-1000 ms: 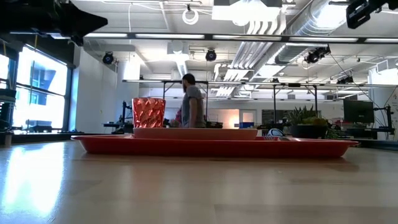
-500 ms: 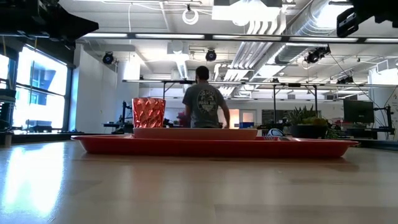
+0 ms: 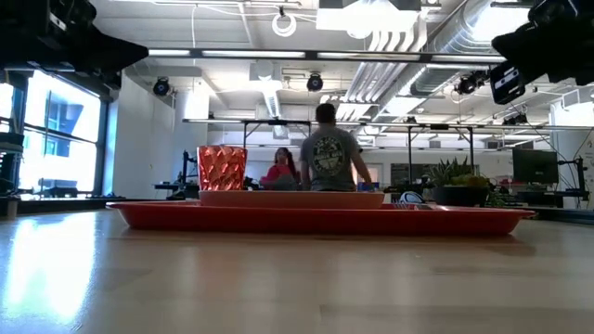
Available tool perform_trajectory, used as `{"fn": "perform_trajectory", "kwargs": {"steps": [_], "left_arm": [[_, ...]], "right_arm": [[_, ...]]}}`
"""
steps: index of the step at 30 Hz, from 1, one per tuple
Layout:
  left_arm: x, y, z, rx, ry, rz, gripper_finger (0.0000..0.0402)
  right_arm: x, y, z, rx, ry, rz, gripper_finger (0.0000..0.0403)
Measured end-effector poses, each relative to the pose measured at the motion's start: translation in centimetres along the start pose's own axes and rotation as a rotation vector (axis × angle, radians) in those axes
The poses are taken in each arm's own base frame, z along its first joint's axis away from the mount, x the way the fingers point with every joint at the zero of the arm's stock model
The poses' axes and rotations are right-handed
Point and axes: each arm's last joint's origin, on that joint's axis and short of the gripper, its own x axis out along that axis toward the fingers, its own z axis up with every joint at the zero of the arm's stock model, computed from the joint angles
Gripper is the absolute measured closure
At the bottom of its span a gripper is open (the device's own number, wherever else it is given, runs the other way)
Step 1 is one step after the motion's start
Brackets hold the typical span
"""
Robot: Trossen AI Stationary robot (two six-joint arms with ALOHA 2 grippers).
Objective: Pick and place plate/cup/fork/spoon on tray
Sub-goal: Return to Home Position
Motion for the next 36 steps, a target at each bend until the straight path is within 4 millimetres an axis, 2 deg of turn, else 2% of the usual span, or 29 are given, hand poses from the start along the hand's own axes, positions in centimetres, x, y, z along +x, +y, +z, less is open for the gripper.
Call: {"fn": "perform_trajectory", "kwargs": {"steps": [11, 21, 36], "left_arm": [[0.1, 0.1, -0.4, 0.001, 0.017, 0.005, 0.0401], [0.7, 0.7, -3.3, -0.061, -0.058, -0.002, 0.0401], [0.8, 0.5, -4.0, -0.034, 0.007, -0.038, 0.0401]], "right_arm": [[-0.2, 0.0, 0.1, -0.061, -0.013, -0.008, 0.0403], [-0.2, 0.2, 0.0, -0.091, -0.006, 0.043, 0.0403], [-0.2, 0.3, 0.1, -0.189, -0.021, 0.070, 0.0403]]}}
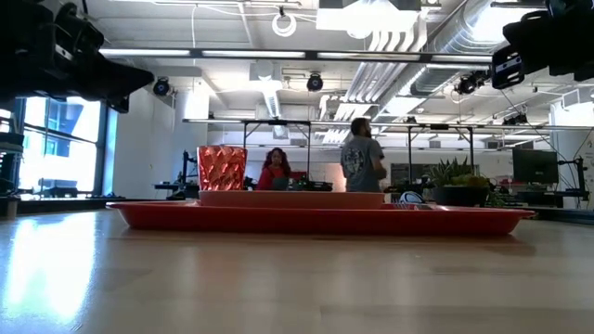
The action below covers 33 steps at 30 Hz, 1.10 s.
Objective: Pick and place plate/cup/fork/spoon on tray
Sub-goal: Return to Home Position
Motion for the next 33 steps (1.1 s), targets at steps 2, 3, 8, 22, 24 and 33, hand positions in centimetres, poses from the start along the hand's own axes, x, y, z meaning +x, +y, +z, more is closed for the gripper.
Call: {"fn": "perform_trajectory", "kwargs": {"steps": [2, 3, 8, 22, 24, 33], "left_arm": [[0.1, -0.1, 0.0, -0.011, 0.000, -0.018, 0.0401], [0.1, -0.2, 0.0, -0.013, 0.002, -0.026, 0.0401], [0.2, -0.4, -0.1, -0.011, 0.002, -0.022, 0.0401], [0.1, -0.6, 1.7, -0.062, -0.145, -0.054, 0.0401], [0.1, -0.6, 1.6, -0.044, -0.134, -0.061, 0.0401], [0.5, -0.5, 0.0, -0.006, 0.000, -0.070, 0.0401]], "right_arm": [[0.1, -0.1, -0.2, -0.018, -0.047, -0.005, 0.0403], [0.2, -0.1, -0.5, -0.022, -0.065, -0.005, 0.0403], [0.4, -0.2, -1.5, 0.013, -0.062, -0.032, 0.0403], [0.4, -0.3, -1.6, -0.013, -0.052, -0.060, 0.0403], [0.4, -0.3, -1.6, -0.011, -0.056, -0.050, 0.0403], [0.5, -0.2, -1.7, 0.043, -0.043, -0.045, 0.0403]]}}
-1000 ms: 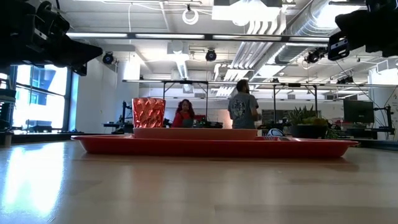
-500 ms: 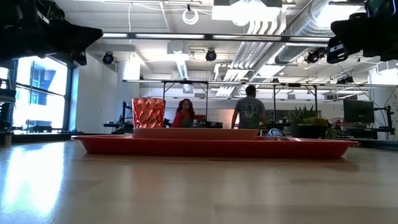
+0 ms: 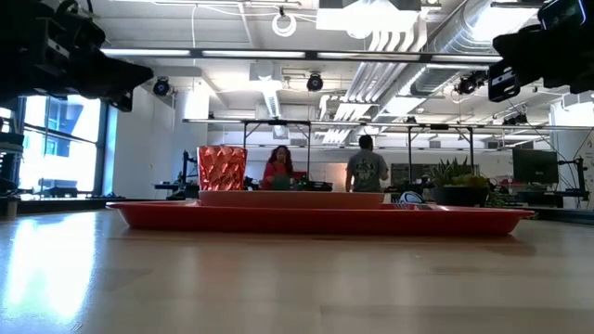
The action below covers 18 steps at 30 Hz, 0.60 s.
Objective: Pick and place plate/cup/fork/spoon on tray
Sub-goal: Return to Home Position
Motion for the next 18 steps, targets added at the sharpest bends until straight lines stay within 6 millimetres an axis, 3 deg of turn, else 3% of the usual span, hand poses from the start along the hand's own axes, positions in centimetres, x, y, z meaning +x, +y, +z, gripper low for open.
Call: {"fn": "perform_trajectory", "kwargs": {"steps": [9, 18], "left_arm": [[0.7, -1.0, -0.6, -0.060, 0.051, -0.065, 0.0401], [1.3, -1.4, -1.1, -0.115, 0.103, -0.025, 0.0401]], "right_arm": [[0.0, 0.2, 0.2, 0.002, -0.020, 0.009, 0.0403], [0.0, 0.2, -0.4, 0.036, 0.042, -0.011, 0.0403]]}}
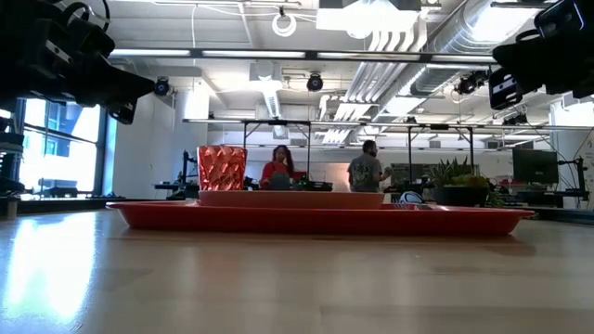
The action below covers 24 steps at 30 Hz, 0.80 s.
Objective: Pick and place plate/cup/fork/spoon on tray
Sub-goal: Return to Home Position
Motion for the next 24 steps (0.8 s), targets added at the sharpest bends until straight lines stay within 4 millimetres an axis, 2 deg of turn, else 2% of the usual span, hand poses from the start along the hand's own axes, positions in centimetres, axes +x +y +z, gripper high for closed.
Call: {"fn": "perform_trajectory", "kwargs": {"steps": [24], "left_arm": [[0.00, 0.02, 0.01, 0.000, -0.002, 0.006, 0.0399]], "right_arm": [[0.00, -0.03, -0.28, 0.005, 0.027, -0.005, 0.0403]]}}
